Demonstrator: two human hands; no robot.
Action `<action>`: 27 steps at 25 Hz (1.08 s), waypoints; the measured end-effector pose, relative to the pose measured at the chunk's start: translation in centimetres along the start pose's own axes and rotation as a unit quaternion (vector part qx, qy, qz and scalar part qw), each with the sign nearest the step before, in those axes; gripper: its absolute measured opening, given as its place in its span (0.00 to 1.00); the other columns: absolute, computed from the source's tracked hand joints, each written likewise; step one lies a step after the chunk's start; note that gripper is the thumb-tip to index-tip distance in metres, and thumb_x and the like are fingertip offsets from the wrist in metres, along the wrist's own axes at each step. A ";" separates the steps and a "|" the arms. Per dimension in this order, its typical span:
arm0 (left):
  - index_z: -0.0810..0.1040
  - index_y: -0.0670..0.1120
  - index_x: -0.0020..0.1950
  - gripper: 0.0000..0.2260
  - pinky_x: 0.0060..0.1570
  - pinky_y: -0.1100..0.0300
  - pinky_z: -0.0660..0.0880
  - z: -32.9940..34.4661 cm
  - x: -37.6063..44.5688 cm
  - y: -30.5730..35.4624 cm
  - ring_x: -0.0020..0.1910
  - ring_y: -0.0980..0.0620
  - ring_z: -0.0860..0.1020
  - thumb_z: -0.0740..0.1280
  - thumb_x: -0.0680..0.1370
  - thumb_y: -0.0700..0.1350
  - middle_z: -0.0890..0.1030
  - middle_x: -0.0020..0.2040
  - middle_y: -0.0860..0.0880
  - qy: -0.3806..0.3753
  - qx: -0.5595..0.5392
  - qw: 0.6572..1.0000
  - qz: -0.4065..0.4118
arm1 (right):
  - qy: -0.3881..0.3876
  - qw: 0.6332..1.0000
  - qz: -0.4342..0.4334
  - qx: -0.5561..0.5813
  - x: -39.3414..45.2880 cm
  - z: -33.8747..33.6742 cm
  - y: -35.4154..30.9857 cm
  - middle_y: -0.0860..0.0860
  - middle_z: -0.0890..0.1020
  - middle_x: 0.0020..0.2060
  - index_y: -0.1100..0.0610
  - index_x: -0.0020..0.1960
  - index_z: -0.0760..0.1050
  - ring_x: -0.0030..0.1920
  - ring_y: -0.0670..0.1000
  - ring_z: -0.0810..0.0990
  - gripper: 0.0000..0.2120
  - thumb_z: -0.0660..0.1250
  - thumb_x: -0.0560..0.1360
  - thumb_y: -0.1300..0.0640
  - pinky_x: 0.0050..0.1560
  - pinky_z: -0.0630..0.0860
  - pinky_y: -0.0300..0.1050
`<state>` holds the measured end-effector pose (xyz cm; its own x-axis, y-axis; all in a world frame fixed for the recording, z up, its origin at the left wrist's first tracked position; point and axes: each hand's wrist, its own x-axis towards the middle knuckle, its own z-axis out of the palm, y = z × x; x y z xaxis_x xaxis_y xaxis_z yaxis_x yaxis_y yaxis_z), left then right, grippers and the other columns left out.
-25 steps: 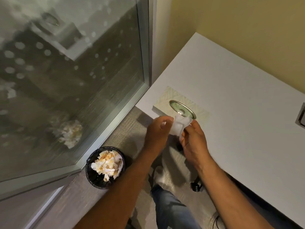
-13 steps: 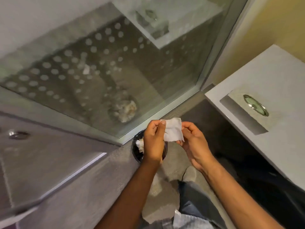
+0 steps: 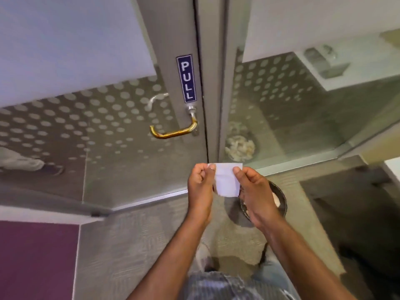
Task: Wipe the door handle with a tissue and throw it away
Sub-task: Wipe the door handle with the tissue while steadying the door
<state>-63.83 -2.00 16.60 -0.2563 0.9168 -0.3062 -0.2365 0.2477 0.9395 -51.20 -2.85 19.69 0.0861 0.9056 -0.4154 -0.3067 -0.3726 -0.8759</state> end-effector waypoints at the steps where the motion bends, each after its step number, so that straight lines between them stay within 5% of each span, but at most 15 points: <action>1: 0.75 0.47 0.47 0.07 0.36 0.57 0.70 -1.3 0.3 0.5 0.37 0.54 0.75 0.68 0.85 0.45 0.79 0.38 0.52 0.013 -0.016 1.000 0.002 | -0.011 1.000 -0.002 -0.019 0.0 1.5 0.2 0.53 0.85 0.37 0.55 0.40 0.81 0.38 0.49 0.81 0.11 0.68 0.80 0.55 0.42 0.77 0.43; 6: 0.76 0.44 0.49 0.06 0.37 0.57 0.71 -6.2 1.9 3.9 0.37 0.55 0.75 0.66 0.86 0.42 0.79 0.39 0.50 0.073 -0.089 0.993 0.028 | -0.050 0.989 -0.048 -0.129 0.9 8.7 -0.7 0.52 0.83 0.37 0.53 0.43 0.81 0.39 0.51 0.79 0.14 0.67 0.80 0.46 0.41 0.73 0.48; 11: 0.76 0.47 0.47 0.07 0.37 0.56 0.70 -10.1 4.8 7.6 0.39 0.50 0.75 0.67 0.86 0.41 0.80 0.39 0.49 0.093 -0.124 0.987 0.051 | -0.151 0.972 -0.080 -0.161 3.1 14.5 -3.8 0.56 0.86 0.44 0.55 0.51 0.80 0.42 0.49 0.84 0.03 0.71 0.79 0.56 0.44 0.78 0.44; 14: 0.76 0.46 0.48 0.07 0.33 0.59 0.71 -11.7 7.1 8.8 0.34 0.51 0.74 0.66 0.85 0.39 0.79 0.37 0.49 0.087 -0.115 0.987 0.071 | -0.146 0.948 -0.165 -0.229 5.0 16.4 -5.2 0.51 0.83 0.42 0.52 0.52 0.75 0.39 0.43 0.82 0.08 0.70 0.78 0.61 0.43 0.76 0.38; 16: 0.76 0.45 0.49 0.06 0.31 0.62 0.72 -12.3 8.6 9.2 0.30 0.53 0.73 0.67 0.85 0.38 0.78 0.34 0.49 0.091 -0.100 0.988 0.076 | -0.113 0.900 -0.249 -0.341 6.1 17.5 -5.6 0.46 0.79 0.39 0.51 0.51 0.70 0.37 0.41 0.78 0.08 0.68 0.79 0.60 0.38 0.72 0.35; 19: 0.77 0.45 0.49 0.06 0.30 0.64 0.71 -12.5 10.6 9.1 0.30 0.55 0.75 0.68 0.85 0.39 0.78 0.35 0.51 0.103 -0.075 0.990 0.058 | -0.068 0.813 -0.314 -0.486 7.5 18.8 -5.4 0.44 0.78 0.41 0.50 0.48 0.71 0.40 0.47 0.76 0.05 0.63 0.79 0.61 0.38 0.68 0.44; 24: 0.78 0.45 0.48 0.05 0.30 0.64 0.69 -12.5 13.2 8.3 0.30 0.55 0.74 0.69 0.84 0.40 0.78 0.35 0.50 0.100 -0.043 0.994 0.022 | 0.004 0.667 -0.345 -0.660 8.7 20.1 -3.8 0.54 0.79 0.52 0.55 0.56 0.80 0.53 0.57 0.77 0.10 0.61 0.81 0.55 0.53 0.72 0.52; 27: 0.79 0.45 0.49 0.04 0.31 0.64 0.70 -12.4 13.9 8.1 0.31 0.55 0.74 0.70 0.84 0.41 0.79 0.36 0.50 0.093 -0.039 0.995 0.011 | 0.060 0.616 -0.376 -0.690 7.7 21.6 -3.1 0.55 0.79 0.54 0.55 0.58 0.79 0.55 0.57 0.76 0.13 0.62 0.79 0.49 0.58 0.68 0.57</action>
<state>-80.95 8.85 18.05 -0.4294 0.8461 -0.3157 -0.2996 0.1963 0.9336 -70.05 9.59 24.48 -0.1919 0.9370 0.2920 0.9529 0.2491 -0.1729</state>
